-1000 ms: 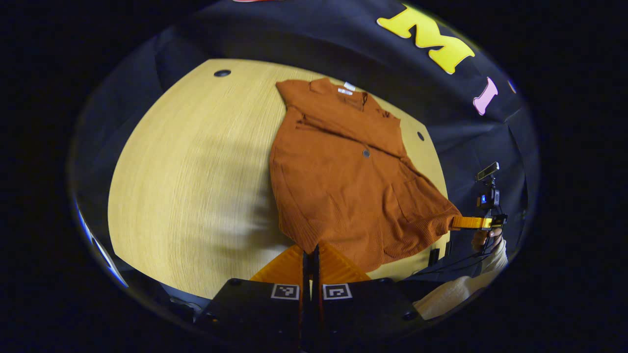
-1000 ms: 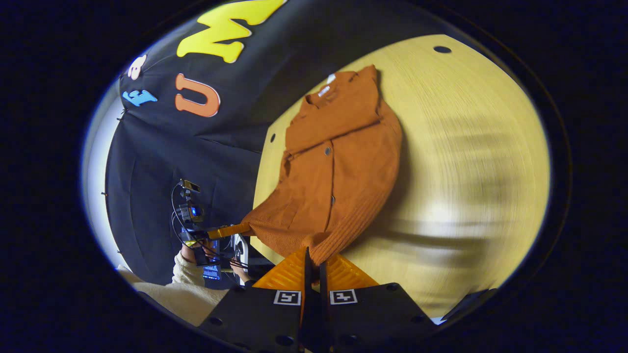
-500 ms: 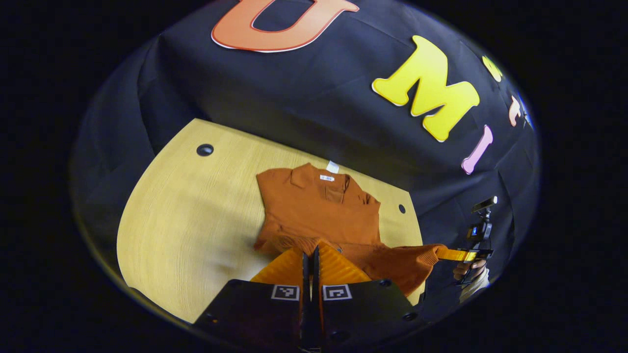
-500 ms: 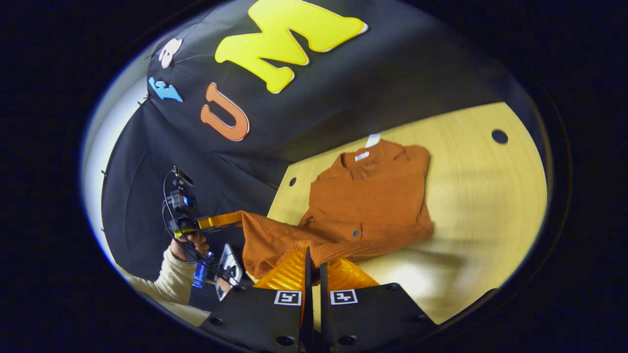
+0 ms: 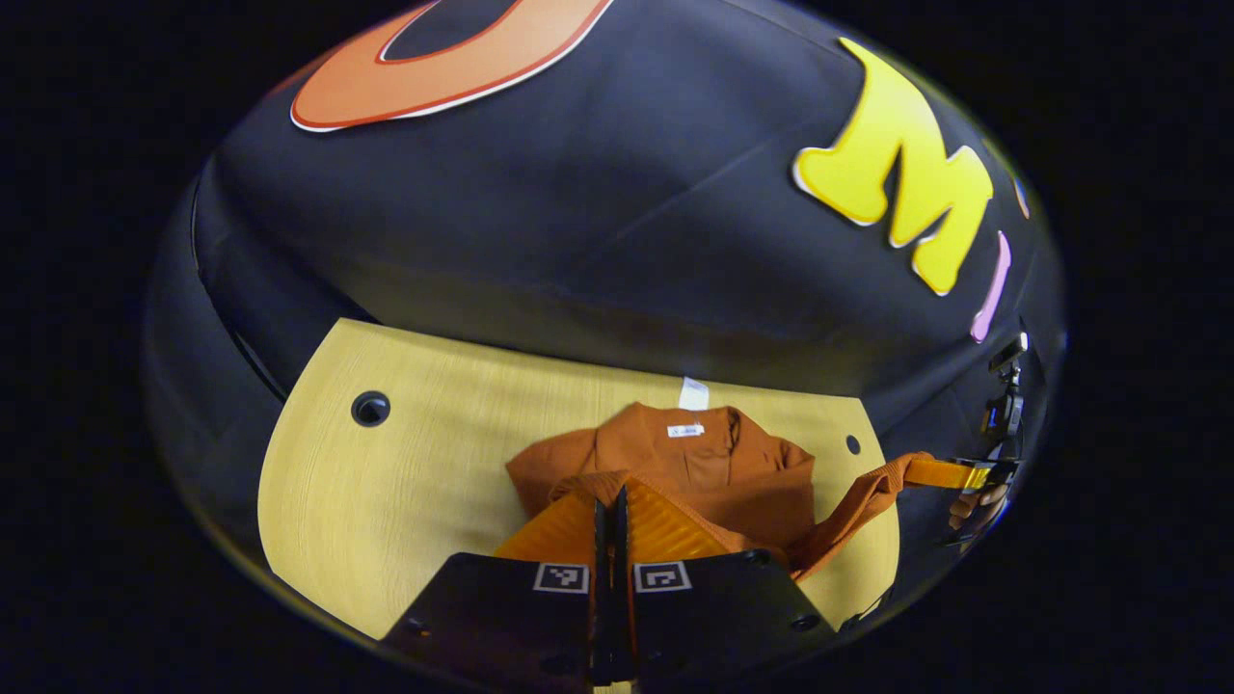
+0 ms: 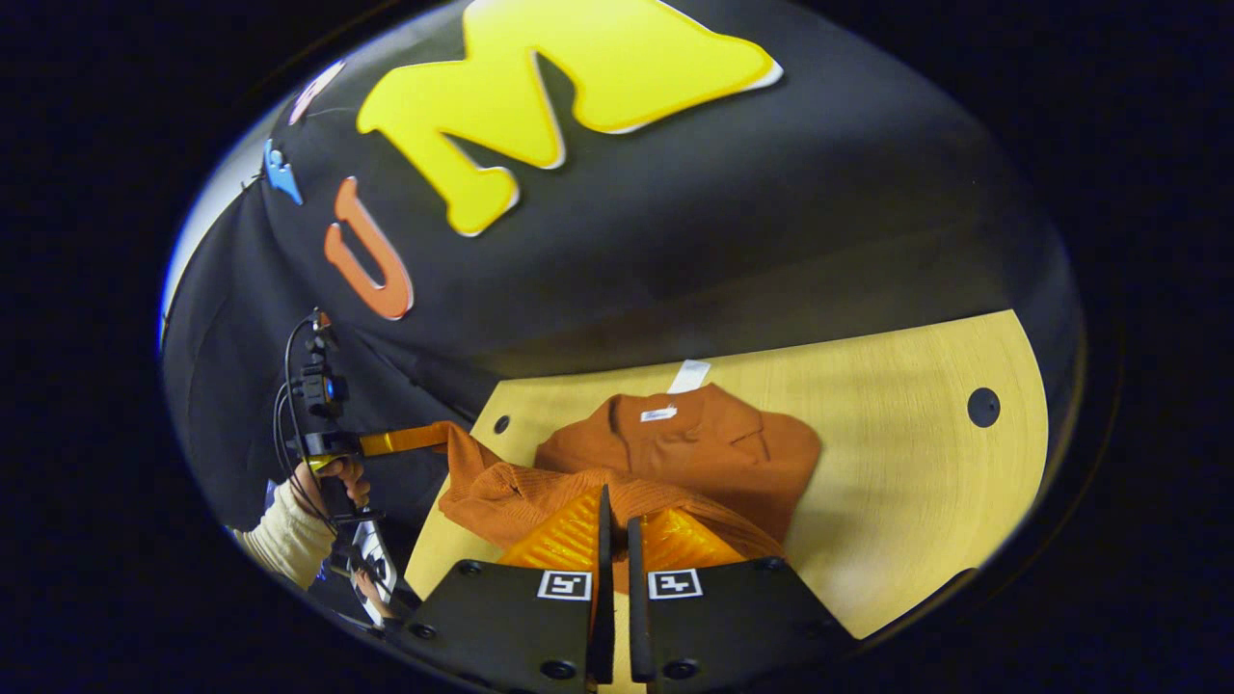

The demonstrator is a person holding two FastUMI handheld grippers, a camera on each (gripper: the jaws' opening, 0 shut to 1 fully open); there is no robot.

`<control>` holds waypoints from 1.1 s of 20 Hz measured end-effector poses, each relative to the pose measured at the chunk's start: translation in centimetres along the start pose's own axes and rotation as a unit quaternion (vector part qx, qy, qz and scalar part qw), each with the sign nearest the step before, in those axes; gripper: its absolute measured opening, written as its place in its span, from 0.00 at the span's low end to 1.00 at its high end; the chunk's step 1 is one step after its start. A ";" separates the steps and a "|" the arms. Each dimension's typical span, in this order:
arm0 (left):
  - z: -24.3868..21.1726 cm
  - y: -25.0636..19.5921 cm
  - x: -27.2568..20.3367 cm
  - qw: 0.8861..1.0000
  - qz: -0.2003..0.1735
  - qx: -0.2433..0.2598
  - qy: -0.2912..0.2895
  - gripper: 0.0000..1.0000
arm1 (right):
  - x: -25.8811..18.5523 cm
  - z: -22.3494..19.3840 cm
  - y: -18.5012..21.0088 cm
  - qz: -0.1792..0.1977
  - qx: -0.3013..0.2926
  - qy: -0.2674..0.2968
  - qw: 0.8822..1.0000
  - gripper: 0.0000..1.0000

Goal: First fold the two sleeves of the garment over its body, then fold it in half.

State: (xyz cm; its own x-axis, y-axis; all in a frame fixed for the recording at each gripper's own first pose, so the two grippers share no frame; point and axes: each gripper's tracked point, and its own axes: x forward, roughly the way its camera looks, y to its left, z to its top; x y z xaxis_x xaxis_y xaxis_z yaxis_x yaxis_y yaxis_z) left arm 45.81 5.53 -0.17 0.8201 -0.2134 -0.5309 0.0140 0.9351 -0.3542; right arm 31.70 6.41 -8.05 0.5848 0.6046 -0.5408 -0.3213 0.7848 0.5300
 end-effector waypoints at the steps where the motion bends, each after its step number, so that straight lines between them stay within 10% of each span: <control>1: 0.7 0.7 1.7 1.000 0.005 -0.007 -0.006 0.03 | 1.7 0.5 -1.1 -0.005 0.019 -0.003 1.000 0.07; 8: -3.6 4.4 10.3 0.995 0.021 -0.088 0.040 0.03 | 9.5 -1.7 -11.8 -0.092 0.104 0.025 0.990 0.07; 19: -1.4 3.3 9.0 0.984 -0.048 -0.173 -0.003 0.07 | 8.3 0.7 -9.9 -0.033 0.194 -0.055 0.979 0.12; 22: -0.6 2.0 8.4 0.975 -0.081 -0.207 -0.012 0.16 | 7.8 1.9 -8.8 -0.019 0.192 -0.068 0.979 0.38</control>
State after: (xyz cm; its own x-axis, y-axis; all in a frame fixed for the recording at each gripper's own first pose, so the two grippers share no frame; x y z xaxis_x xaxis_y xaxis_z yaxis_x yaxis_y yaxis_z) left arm 52.35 5.42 -5.82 0.8398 -0.3379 -0.4249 -0.0823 0.6944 -0.7149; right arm 40.52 3.95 -15.73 0.6929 0.5322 -0.4865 -0.0095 0.6814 0.7319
